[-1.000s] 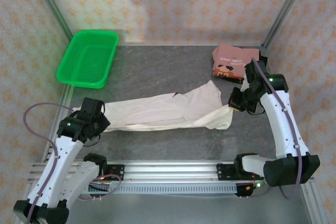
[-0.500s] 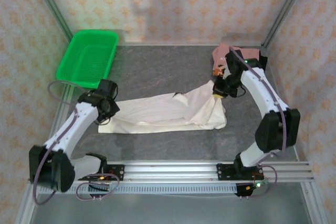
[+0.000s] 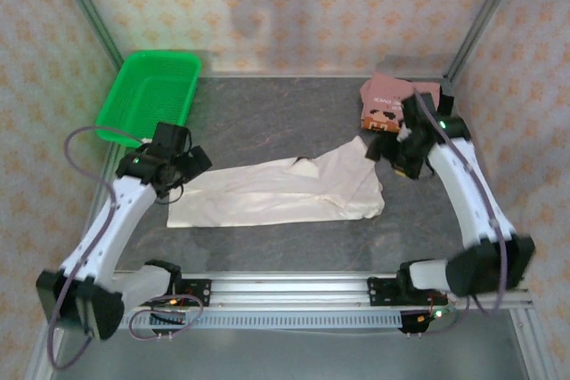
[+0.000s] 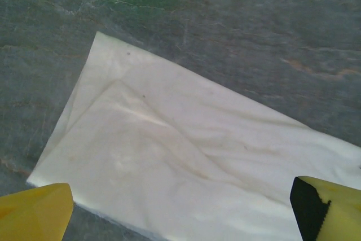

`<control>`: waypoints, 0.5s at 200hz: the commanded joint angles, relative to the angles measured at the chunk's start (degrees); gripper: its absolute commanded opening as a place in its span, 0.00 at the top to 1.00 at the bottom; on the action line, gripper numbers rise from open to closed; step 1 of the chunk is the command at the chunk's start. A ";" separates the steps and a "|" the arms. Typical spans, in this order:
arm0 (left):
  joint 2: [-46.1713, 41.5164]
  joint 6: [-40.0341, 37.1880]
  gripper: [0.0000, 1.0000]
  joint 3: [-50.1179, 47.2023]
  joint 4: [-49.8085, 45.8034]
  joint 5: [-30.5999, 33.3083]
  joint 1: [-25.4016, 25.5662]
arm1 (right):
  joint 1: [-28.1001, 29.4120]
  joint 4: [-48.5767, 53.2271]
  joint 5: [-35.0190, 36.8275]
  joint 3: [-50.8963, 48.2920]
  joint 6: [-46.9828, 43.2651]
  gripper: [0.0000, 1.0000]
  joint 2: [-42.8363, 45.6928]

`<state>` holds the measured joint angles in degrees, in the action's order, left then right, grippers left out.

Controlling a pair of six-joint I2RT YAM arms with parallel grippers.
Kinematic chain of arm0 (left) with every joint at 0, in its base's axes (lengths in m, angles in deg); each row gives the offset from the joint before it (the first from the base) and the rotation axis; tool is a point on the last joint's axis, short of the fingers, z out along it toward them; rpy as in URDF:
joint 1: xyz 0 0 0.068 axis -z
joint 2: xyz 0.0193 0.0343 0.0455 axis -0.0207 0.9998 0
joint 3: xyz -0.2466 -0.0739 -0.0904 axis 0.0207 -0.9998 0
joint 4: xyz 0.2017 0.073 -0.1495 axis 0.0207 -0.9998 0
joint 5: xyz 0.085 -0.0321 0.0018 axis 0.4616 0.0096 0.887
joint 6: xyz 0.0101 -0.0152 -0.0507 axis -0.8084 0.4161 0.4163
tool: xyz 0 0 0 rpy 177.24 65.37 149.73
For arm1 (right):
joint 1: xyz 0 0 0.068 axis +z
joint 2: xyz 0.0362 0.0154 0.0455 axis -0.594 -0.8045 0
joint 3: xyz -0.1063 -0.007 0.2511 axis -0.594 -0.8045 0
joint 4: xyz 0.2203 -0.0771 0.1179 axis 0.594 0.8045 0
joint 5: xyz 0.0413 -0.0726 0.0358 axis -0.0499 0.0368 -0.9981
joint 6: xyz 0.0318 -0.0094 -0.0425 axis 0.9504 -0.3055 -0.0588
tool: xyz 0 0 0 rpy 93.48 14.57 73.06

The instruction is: Fold and stack the t-shirts

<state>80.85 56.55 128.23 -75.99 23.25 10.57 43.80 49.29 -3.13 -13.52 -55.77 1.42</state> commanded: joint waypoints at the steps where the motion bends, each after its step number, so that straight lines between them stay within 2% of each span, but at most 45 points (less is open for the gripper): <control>1: -2.67 2.84 0.03 -7.10 -8.14 -6.18 0.95 | 0.54 5.13 -3.45 -11.10 7.17 0.30 6.82; 34: -2.63 5.20 0.06 -15.19 -4.24 -6.26 1.53 | 1.15 -1.23 -5.57 -23.25 10.49 0.47 10.15; 70: 5.17 5.26 0.09 -17.17 2.65 -2.65 1.19 | 1.26 -11.43 -4.73 -28.77 10.15 0.57 5.93; 100: 9.85 5.23 0.11 -19.45 8.36 -0.80 0.27 | 1.26 -20.02 -2.74 -30.90 10.74 0.60 3.13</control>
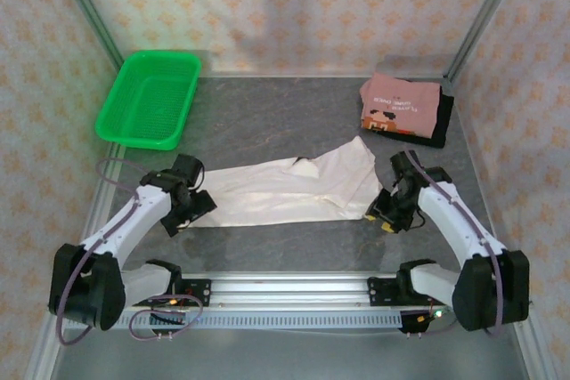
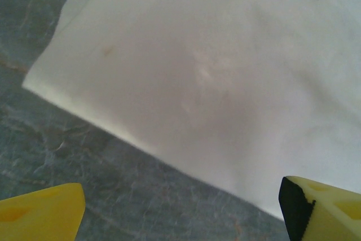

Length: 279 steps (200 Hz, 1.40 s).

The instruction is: Fold and stack the t-shirts

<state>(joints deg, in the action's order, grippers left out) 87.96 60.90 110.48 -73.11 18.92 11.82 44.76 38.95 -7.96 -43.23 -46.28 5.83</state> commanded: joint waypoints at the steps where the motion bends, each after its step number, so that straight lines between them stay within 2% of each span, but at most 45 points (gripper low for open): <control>1: 2.91 0.88 0.11 -1.78 5.62 3.63 -1.01 | 0.30 -9.98 2.10 -1.23 1.31 0.60 -1.94; 30: 6.26 1.12 0.14 -4.52 11.56 4.99 -2.34 | 0.30 -15.80 1.87 -2.63 1.91 0.63 -6.64; 68: 11.12 1.44 0.18 -3.28 16.26 7.01 -3.60 | 0.21 -16.16 4.02 -2.40 0.69 0.71 -9.69; 125: 17.15 1.31 0.27 0.19 19.01 7.36 -3.89 | 0.23 -8.69 5.15 -1.68 0.43 0.70 -3.60; 155: 19.35 0.97 0.31 1.24 19.91 6.70 -3.88 | 0.21 -12.51 4.65 -4.63 1.37 0.70 -4.19; 198: 21.87 0.18 0.34 3.38 20.15 6.19 -3.87 | 0.21 -18.52 3.20 -4.29 2.18 0.71 -9.56; 206: 22.25 0.04 0.37 3.61 20.28 6.24 -3.89 | 0.21 -18.54 3.89 -4.29 2.10 0.75 -10.27; 215: 22.64 -0.37 0.46 4.24 19.80 6.64 -4.00 | 0.21 -17.97 4.55 -3.90 1.71 0.83 -10.74; 235: 23.38 -1.64 0.73 5.89 18.38 7.60 -5.37 | 0.21 -12.98 7.05 -1.10 -0.45 0.95 -9.71; 249: 23.82 -2.82 0.92 7.15 17.49 7.81 -7.03 | 0.16 -7.25 10.37 2.41 -3.30 0.99 -8.63; 257: 24.10 -3.76 0.96 8.05 16.99 7.92 -7.83 | -0.02 -4.26 11.86 4.45 -3.99 1.00 -8.32; 267: 24.54 -4.94 0.97 9.25 16.31 8.33 -8.61 | -0.16 -3.16 11.17 5.85 -5.34 1.00 -8.17; 279: 25.15 -6.32 0.98 10.66 15.34 8.57 -9.17 | -0.14 1.11 13.64 8.95 -6.64 1.00 -9.38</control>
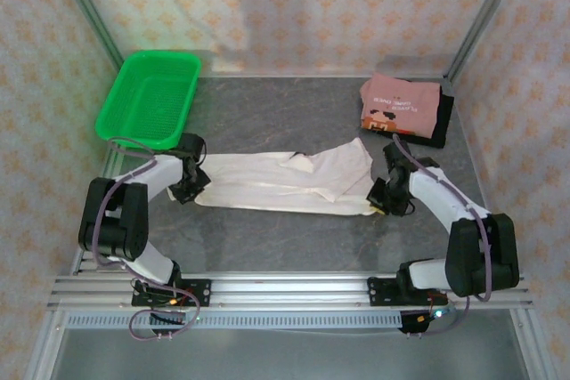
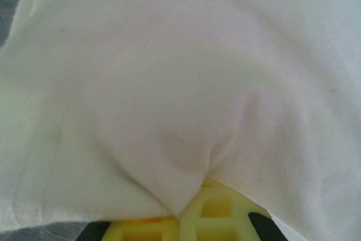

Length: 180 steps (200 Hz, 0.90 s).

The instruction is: Fold and stack the t-shirts

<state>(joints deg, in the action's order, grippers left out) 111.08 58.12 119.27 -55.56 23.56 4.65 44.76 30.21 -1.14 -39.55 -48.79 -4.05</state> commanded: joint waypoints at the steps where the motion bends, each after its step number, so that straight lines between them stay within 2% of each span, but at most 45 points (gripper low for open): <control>1: 2.11 -3.64 0.98 2.03 -2.25 3.93 -2.03 | -0.14 10.14 6.90 5.41 -4.34 1.00 0.37; 35: 2.52 -5.55 1.00 5.35 -3.67 3.52 -2.89 | -0.24 17.98 16.08 12.57 -9.15 1.00 -1.23; 88: 2.11 -6.34 1.00 8.66 -5.41 2.18 -2.95 | -0.41 16.19 16.84 16.46 -10.34 1.00 -0.44; 121: 1.42 -6.20 1.00 7.82 -5.24 1.74 -2.94 | 1.93 17.56 25.50 20.34 -16.03 1.00 0.89; 180: -1.75 -4.28 1.00 0.56 -3.20 0.27 -2.94 | 3.93 16.99 20.40 19.42 -18.53 1.00 4.37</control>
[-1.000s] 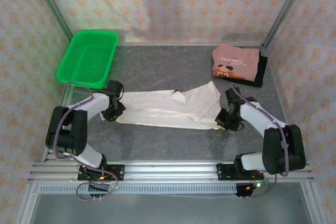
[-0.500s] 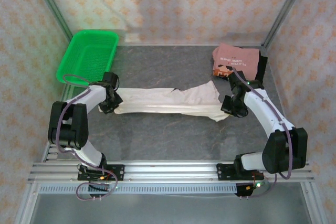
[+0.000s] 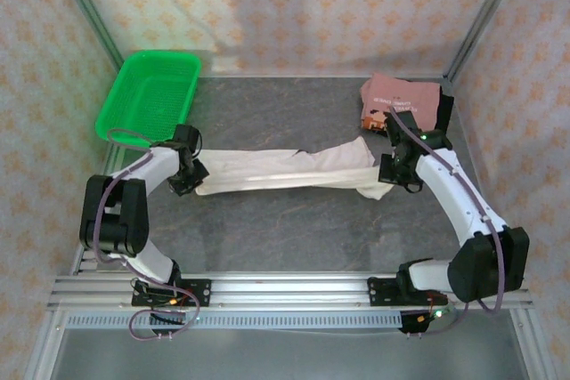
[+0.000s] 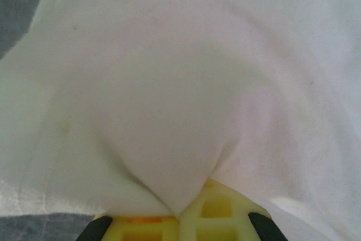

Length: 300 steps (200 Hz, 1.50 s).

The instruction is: Fold and stack the t-shirts

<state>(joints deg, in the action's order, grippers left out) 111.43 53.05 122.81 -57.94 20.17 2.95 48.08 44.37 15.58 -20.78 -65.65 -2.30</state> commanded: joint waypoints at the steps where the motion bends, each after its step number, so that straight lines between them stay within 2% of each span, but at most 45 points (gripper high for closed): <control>1: -2.11 0.80 1.00 -3.00 -0.80 3.60 -1.23 | 0.59 2.84 3.78 0.64 -1.64 1.00 2.71; 14: -2.30 1.07 1.00 -4.09 -0.26 3.16 -1.23 | 0.77 1.92 5.99 0.20 -2.80 1.00 3.85; 57: -1.50 0.73 1.00 -1.51 -0.78 2.32 -1.24 | 0.83 -3.25 16.35 1.90 -17.38 1.00 3.93; 69: -1.63 0.55 1.00 -0.83 -1.27 2.13 -1.23 | 0.78 -3.44 17.39 3.11 -20.31 1.00 3.44; 89: -2.72 0.76 1.00 -2.14 -1.22 2.29 -1.23 | 0.83 -3.31 15.31 2.81 -20.53 1.00 4.55; 106: -4.08 1.57 1.00 -4.98 -0.23 1.90 -1.41 | 0.83 -3.83 13.76 -0.08 -17.35 1.00 6.23; 147: -6.66 2.46 1.00 -10.14 1.49 0.76 -2.87 | 1.09 -6.99 4.75 -7.96 -5.57 1.00 17.39; 167: -7.69 2.74 1.00 -10.37 1.93 -0.76 -4.03 | 3.12 -10.05 5.69 -10.90 -3.56 1.00 21.87; 179: -8.00 2.27 1.00 -8.73 1.31 -1.67 -4.05 | 3.04 -11.47 6.88 -11.44 -5.21 1.00 23.06; 197: -8.17 1.19 1.00 -4.50 -0.49 -2.56 -4.05 | 2.91 -11.65 14.68 -9.20 -9.57 1.00 21.80; 229: -8.33 0.28 1.00 1.01 -0.34 -5.10 -3.63 | 0.73 -17.84 19.73 -7.00 -23.14 1.00 18.21; 252: -9.39 0.39 1.00 2.67 0.13 -5.39 -2.92 | -3.25 -21.70 17.55 -4.23 -28.10 1.00 15.81; 268: -10.90 0.72 1.00 1.56 -0.09 -4.75 -2.99 | -3.73 -21.87 15.28 -2.57 -29.79 1.00 15.42; 300: -13.99 1.31 1.00 -5.73 0.73 -4.08 -3.00 | -3.73 -18.88 9.71 -6.45 -22.98 1.00 19.65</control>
<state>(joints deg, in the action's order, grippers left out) 99.63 54.39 122.33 -56.00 10.62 0.98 45.72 24.76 24.48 -25.96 -91.68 13.20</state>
